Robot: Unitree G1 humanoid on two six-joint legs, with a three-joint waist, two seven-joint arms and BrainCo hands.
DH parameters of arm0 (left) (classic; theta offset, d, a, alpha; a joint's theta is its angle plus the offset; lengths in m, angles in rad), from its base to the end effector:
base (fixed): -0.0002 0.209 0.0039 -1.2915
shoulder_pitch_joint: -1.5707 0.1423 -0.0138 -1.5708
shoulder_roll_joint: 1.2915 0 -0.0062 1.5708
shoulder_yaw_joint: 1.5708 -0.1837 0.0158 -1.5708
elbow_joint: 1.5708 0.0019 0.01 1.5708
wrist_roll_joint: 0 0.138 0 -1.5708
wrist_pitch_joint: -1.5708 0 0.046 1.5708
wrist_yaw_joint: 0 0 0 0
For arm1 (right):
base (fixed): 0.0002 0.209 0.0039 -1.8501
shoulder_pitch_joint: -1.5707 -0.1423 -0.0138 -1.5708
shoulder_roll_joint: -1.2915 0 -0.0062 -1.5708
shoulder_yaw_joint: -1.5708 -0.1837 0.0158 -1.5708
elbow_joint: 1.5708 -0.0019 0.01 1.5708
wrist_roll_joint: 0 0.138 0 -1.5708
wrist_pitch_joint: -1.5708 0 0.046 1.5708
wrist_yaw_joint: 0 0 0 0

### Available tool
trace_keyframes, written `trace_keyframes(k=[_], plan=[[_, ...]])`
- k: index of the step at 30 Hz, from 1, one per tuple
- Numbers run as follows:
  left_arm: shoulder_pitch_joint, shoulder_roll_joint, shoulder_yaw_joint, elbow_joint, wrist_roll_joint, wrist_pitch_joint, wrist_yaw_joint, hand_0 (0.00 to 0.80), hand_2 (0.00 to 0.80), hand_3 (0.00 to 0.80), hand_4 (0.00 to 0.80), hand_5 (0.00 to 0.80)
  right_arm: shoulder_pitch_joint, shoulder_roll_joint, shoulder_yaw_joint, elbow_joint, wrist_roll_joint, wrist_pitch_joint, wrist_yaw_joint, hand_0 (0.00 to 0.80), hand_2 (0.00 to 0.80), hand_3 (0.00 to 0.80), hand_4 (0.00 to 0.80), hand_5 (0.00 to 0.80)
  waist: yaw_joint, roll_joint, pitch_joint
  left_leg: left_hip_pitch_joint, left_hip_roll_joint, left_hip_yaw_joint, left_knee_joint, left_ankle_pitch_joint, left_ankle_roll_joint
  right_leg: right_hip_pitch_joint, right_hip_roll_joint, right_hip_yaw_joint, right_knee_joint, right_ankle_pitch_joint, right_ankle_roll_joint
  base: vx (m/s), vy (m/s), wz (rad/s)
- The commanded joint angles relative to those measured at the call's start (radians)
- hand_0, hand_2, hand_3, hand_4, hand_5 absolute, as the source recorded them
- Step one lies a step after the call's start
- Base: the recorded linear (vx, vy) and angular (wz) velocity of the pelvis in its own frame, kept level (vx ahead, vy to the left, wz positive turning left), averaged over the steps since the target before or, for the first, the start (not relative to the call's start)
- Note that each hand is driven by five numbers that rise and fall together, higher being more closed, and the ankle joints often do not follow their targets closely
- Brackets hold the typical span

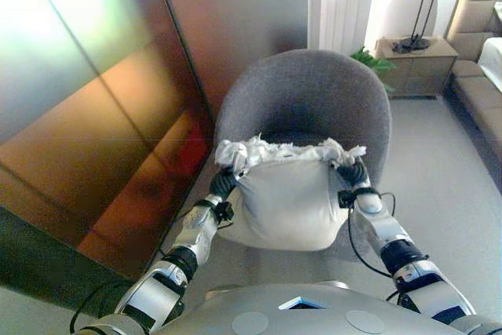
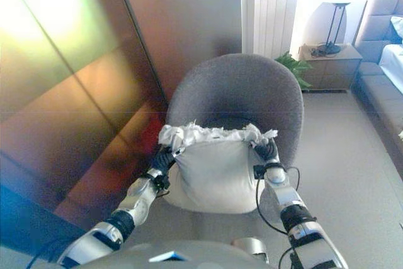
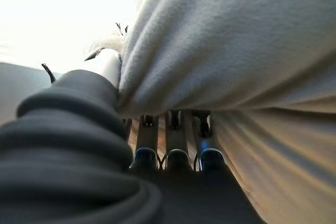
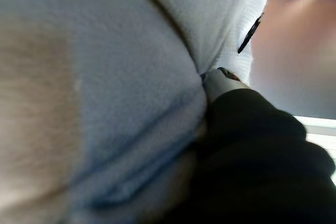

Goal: Pick up the cushion and take it to the sofa

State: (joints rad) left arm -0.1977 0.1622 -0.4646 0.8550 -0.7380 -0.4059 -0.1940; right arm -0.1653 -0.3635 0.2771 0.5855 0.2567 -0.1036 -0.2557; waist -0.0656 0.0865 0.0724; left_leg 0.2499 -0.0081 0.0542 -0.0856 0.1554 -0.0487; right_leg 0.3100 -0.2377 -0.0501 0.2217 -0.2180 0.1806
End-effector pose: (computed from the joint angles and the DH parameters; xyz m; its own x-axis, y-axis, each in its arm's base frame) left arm 0.1936 0.1413 -0.0549 0.9183 -0.2795 -0.2805 0.1668 0.9155 -0.3661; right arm 0.2125 -0.2013 -0.0194 0.9331 -0.1714 -0.3162 0.0896 0.9622 -0.2572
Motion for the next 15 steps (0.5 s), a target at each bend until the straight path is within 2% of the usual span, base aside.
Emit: trace_keyframes(k=[1, 7, 12, 15], plan=[[-0.165, 0.009, 0.044, -0.076, -0.06, -0.143, 0.014, 0.8, 0.8, 0.8, 0.8, 0.8, -0.145, 0.009, -0.067, -0.066, 0.003, -0.123, 0.0, 0.8, 0.8, 0.8, 0.8, 0.8, 0.023, -0.056, -0.028, -0.042, -0.047, -0.006, 0.2, -0.245, 0.005, -0.132, 0.023, -0.081, -0.12, 0.223, -0.031, 0.047, -0.049, -0.01], [-0.164, -0.001, 0.023, -0.098, -0.027, -0.126, 0.05, 0.8, 0.8, 0.8, 0.8, 0.8, -0.158, 0.015, -0.042, -0.06, -0.011, -0.116, -0.037, 0.8, 0.8, 0.8, 0.8, 0.8, 0.038, -0.057, -0.028, -0.029, -0.045, -0.019, 0.211, -0.248, 0.0, -0.109, 0.026, -0.096, -0.116, 0.218, -0.041, 0.046, -0.021, 0.0], [-0.163, -0.006, 0.023, -0.091, -0.033, -0.094, 0.078, 0.8, 0.8, 0.8, 0.8, 0.8, -0.185, 0.001, -0.033, -0.024, -0.029, -0.056, -0.062, 0.8, 0.8, 0.8, 0.8, 0.8, 0.042, -0.053, -0.029, -0.019, -0.049, -0.033, 0.206, -0.245, -0.001, -0.1, 0.029, -0.098, -0.115, 0.218, -0.048, 0.059, 0.028, 0.01], [-0.169, -0.006, 0.032, -0.082, -0.054, -0.079, 0.086, 0.8, 0.8, 0.8, 0.8, 0.8, -0.204, -0.007, -0.033, 0.001, -0.038, -0.044, -0.07, 0.8, 0.8, 0.8, 0.8, 0.8, 0.042, -0.053, -0.027, -0.015, -0.048, -0.034, 0.201, -0.243, 0.001, -0.099, 0.03, -0.097, -0.117, 0.22, -0.048, 0.013, 0.009, 0.01]])
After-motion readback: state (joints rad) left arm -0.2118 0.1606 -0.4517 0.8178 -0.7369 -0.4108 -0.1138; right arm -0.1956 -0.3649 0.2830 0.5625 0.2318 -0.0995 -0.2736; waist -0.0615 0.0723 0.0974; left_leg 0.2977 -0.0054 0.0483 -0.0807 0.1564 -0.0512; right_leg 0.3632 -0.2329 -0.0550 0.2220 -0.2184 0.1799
